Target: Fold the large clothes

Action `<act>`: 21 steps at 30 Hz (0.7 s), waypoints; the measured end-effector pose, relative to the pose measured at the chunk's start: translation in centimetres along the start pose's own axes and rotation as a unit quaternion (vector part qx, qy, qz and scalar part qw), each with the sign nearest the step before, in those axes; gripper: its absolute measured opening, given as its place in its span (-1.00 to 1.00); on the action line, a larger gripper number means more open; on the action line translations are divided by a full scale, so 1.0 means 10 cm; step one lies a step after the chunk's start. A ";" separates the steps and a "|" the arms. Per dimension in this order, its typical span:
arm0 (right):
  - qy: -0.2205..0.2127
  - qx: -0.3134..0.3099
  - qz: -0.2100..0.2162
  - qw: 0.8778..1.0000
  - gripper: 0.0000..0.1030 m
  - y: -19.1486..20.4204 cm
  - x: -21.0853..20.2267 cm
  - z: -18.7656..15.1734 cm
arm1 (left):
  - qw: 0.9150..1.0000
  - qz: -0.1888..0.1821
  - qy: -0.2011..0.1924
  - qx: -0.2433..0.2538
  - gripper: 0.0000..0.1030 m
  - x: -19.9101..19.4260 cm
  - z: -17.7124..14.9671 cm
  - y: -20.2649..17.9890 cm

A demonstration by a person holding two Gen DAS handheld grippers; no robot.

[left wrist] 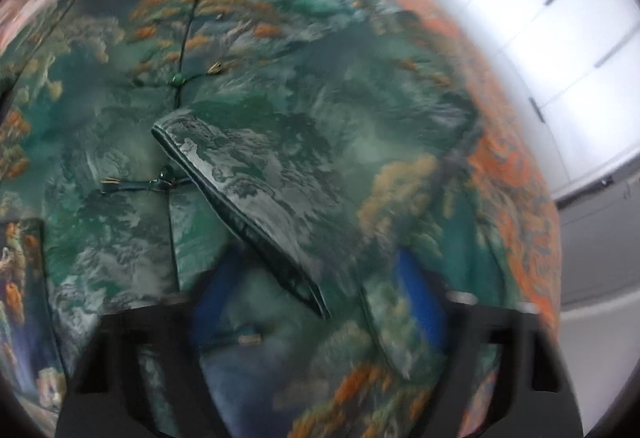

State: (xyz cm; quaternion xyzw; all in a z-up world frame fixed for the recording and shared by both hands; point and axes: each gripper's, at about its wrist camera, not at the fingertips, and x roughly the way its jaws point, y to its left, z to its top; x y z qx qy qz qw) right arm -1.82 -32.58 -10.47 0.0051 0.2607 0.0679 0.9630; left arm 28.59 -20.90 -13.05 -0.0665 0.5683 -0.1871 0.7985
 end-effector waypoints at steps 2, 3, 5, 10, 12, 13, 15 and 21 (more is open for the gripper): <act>0.000 -0.002 0.006 1.000 0.33 0.01 0.00 -0.02 | 1.000 0.015 0.013 -0.016 -0.68 0.03 0.04 0.02; -0.002 -0.002 0.009 1.000 0.33 0.01 0.00 -0.03 | 0.999 0.019 0.004 -0.027 -0.73 -0.04 0.08 0.03; -0.007 -0.004 0.010 1.000 0.33 0.00 -0.02 -0.04 | 0.999 0.047 -0.025 -0.006 -0.75 -0.20 0.21 -0.03; -0.012 0.001 0.013 1.000 0.33 -0.05 0.00 -0.07 | 0.984 0.128 -0.114 0.040 -0.75 -0.64 0.68 -0.07; -0.008 0.008 0.015 1.000 0.33 -0.09 0.04 -0.08 | 0.978 0.153 -0.133 0.043 -0.75 -0.66 0.88 0.01; -0.006 0.013 0.016 1.000 0.33 -0.11 0.06 -0.08 | 0.976 0.163 -0.137 0.044 -0.75 -0.66 0.94 0.05; -0.002 0.017 0.017 1.000 0.33 -0.14 0.09 -0.08 | 0.973 0.178 -0.141 0.041 -0.75 -0.53 1.05 0.12; 0.012 0.031 0.013 0.999 0.33 -0.23 0.17 -0.13 | 0.972 0.212 -0.099 0.020 -0.52 0.13 1.12 0.47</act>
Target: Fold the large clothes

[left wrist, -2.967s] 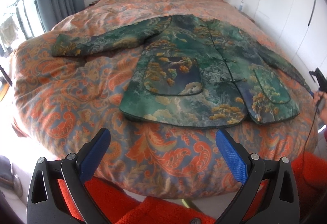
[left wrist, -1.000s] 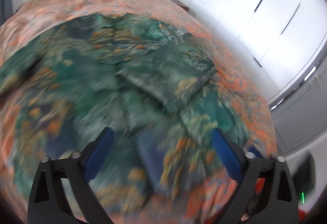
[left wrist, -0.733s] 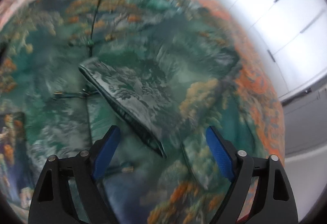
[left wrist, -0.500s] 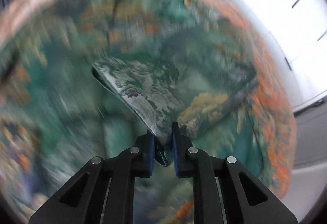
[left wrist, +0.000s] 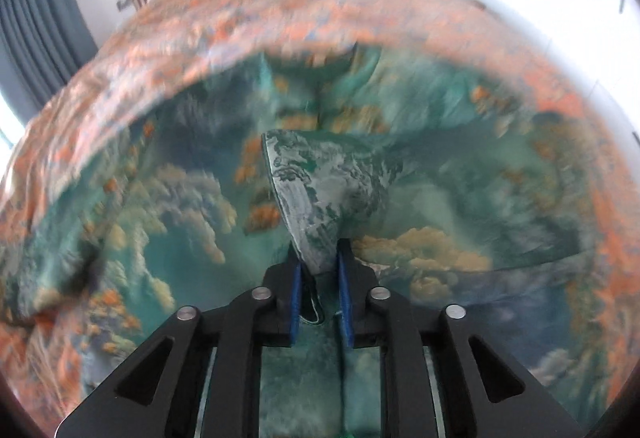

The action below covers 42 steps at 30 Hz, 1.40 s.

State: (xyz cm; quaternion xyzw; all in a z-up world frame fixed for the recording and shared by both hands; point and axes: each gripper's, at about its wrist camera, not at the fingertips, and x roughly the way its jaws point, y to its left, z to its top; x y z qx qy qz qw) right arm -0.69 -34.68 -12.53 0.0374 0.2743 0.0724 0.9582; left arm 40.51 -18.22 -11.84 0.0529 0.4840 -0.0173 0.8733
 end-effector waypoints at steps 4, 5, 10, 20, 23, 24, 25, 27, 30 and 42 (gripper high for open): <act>0.012 0.008 0.001 1.000 0.33 -0.05 0.06 -0.02 | 1.000 0.021 0.005 -0.007 0.25 0.07 -0.16 0.04; 0.014 0.009 0.002 1.000 0.33 -0.05 0.08 -0.03 | 1.000 0.022 -0.005 -0.009 0.44 -0.01 -0.20 0.06; 0.024 0.022 0.013 0.999 0.33 -0.09 0.12 0.01 | 0.998 -0.035 -0.043 -0.022 0.56 -0.40 -0.50 0.31; 0.080 0.080 0.013 0.994 0.33 -0.85 0.75 1.43 | 0.996 -0.061 -0.064 -0.034 0.71 -1.17 -1.77 0.93; 0.088 0.062 -0.021 0.994 0.33 -1.07 1.27 1.80 | 0.995 -0.053 -0.068 -0.041 0.71 -1.28 -1.99 1.02; 0.095 0.060 -0.035 0.993 0.32 -1.16 1.49 1.90 | 0.995 -0.054 -0.072 -0.046 0.71 -1.32 -2.07 1.05; 0.102 0.061 -0.043 0.992 0.23 -1.25 1.72 1.99 | 0.994 -0.056 -0.073 -0.051 0.72 -1.35 -2.11 1.07; 0.103 0.071 -0.034 0.992 0.23 -1.34 2.05 2.09 | 0.993 -0.066 -0.073 -0.062 0.76 -1.39 -2.21 1.11; 0.130 0.049 -0.013 0.990 0.23 -1.27 2.52 2.09 | 0.993 -0.069 -0.066 -0.063 0.76 -1.35 -2.24 1.13; 0.253 0.028 -0.034 0.967 0.23 -1.17 3.17 1.89 | 0.993 -0.071 -0.063 -0.076 0.76 -1.18 -2.43 1.31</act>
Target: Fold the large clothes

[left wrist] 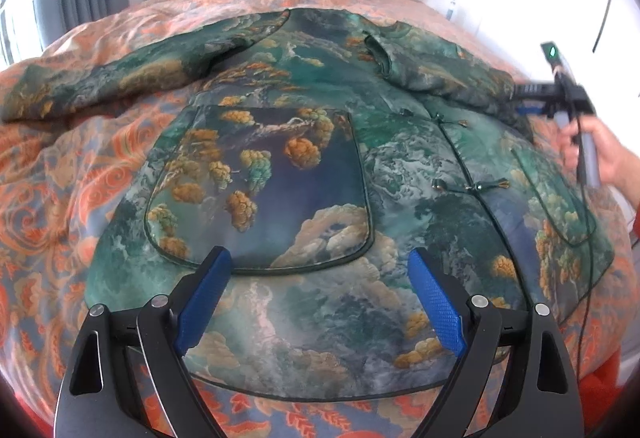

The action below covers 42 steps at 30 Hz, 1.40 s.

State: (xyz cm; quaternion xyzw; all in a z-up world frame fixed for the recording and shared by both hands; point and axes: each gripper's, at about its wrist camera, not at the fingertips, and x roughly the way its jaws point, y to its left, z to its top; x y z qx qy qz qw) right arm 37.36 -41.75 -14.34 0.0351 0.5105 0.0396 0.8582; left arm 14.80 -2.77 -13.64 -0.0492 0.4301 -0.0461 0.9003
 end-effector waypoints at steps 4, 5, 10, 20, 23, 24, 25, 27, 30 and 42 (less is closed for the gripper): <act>-0.060 0.017 -0.028 0.998 0.23 -0.13 -0.23 0.46 | 1.000 -0.001 -0.003 0.004 0.76 0.00 0.02 -0.01; -0.059 0.024 -0.030 0.998 0.23 -0.18 -0.20 0.55 | 1.000 -0.002 -0.004 0.005 0.76 0.01 0.01 -0.01; -0.060 0.070 -0.050 0.994 0.23 -0.35 0.18 0.94 | 1.000 0.004 -0.004 0.018 0.76 0.03 0.00 -0.03; -0.021 0.064 -0.073 0.995 0.25 -0.35 0.85 0.82 | 0.999 -0.002 -0.010 0.037 0.76 0.05 -0.02 -0.10; -0.027 0.061 -0.087 0.994 0.25 -0.29 0.75 0.83 | 0.999 -0.008 -0.030 0.037 0.77 -0.10 -0.06 -0.09; -0.044 0.060 -0.096 0.993 0.25 -0.22 0.63 0.82 | 0.999 -0.010 -0.033 0.038 0.77 -0.13 -0.06 -0.09; -0.060 0.059 -0.100 0.991 0.25 -0.18 0.52 0.79 | 0.999 -0.010 -0.035 0.039 0.77 -0.16 -0.06 -0.08; -0.095 0.059 -0.095 0.989 0.25 -0.05 0.26 0.68 | 0.998 -0.012 -0.042 0.034 0.77 -0.23 -0.08 -0.05; -0.123 0.060 -0.077 0.988 0.25 0.14 -0.16 0.37 | 0.998 -0.018 -0.048 0.024 0.77 -0.32 -0.11 0.01; -0.173 -0.021 -0.022 0.984 0.50 1.13 -1.60 -1.72 | 0.994 0.041 -0.085 0.063 0.90 -0.58 -0.22 0.03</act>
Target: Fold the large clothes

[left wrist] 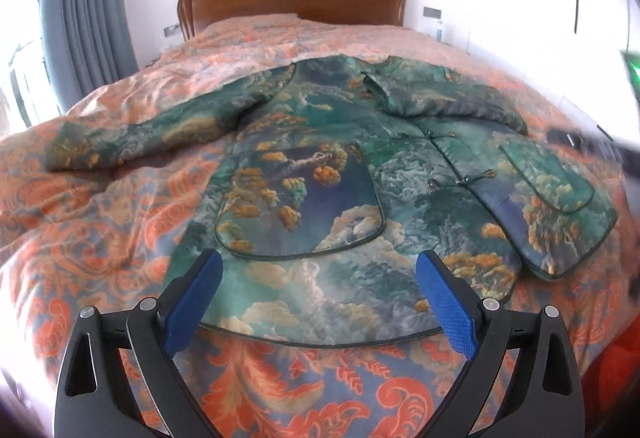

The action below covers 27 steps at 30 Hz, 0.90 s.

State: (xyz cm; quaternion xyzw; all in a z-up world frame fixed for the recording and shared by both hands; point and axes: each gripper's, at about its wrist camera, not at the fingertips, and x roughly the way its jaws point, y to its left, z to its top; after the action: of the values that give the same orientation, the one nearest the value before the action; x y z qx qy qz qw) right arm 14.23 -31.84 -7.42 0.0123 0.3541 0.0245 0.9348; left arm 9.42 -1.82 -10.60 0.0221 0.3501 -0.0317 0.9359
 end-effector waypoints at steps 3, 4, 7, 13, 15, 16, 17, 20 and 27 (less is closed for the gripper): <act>-0.016 -0.003 -0.007 1.000 0.53 0.23 -0.33 -0.35 | 1.000 -0.008 0.005 -0.012 0.90 0.00 0.01 0.04; -0.014 0.002 -0.011 1.000 0.53 0.30 -0.41 -0.45 | 1.000 -0.009 0.007 -0.016 0.90 0.01 0.01 0.06; -0.007 0.019 -0.008 1.000 0.53 0.45 -0.51 -0.66 | 1.000 -0.009 0.011 -0.022 0.90 0.02 0.00 0.08; -0.002 -0.020 0.001 1.000 0.53 0.71 -0.51 -0.74 | 0.999 -0.008 0.013 -0.036 0.90 0.03 -0.02 0.14; -0.004 -0.020 0.009 1.000 0.53 0.78 -0.53 -0.75 | 0.999 -0.007 0.014 -0.038 0.90 0.03 -0.02 0.16; -0.002 -0.025 0.015 1.000 0.53 0.83 -0.53 -0.77 | 0.999 -0.007 0.014 -0.038 0.90 0.03 -0.02 0.16; 0.000 -0.031 0.018 0.999 0.53 0.87 -0.52 -0.78 | 0.999 -0.007 0.014 -0.038 0.90 0.03 -0.03 0.16; -0.001 -0.052 0.024 0.998 0.53 1.00 -0.54 -0.84 | 0.999 -0.006 0.016 -0.038 0.90 0.04 -0.03 0.17; -0.017 -0.082 0.024 0.996 0.53 1.15 -0.63 -0.85 | 0.999 -0.008 0.022 -0.042 0.90 0.09 -0.05 0.20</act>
State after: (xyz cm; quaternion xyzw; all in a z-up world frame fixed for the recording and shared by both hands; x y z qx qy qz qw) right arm 3.45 -20.70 -9.19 -0.0553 0.3344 0.0753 0.9378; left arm 9.90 0.12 -11.50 -0.0196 0.3721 -0.0236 0.9277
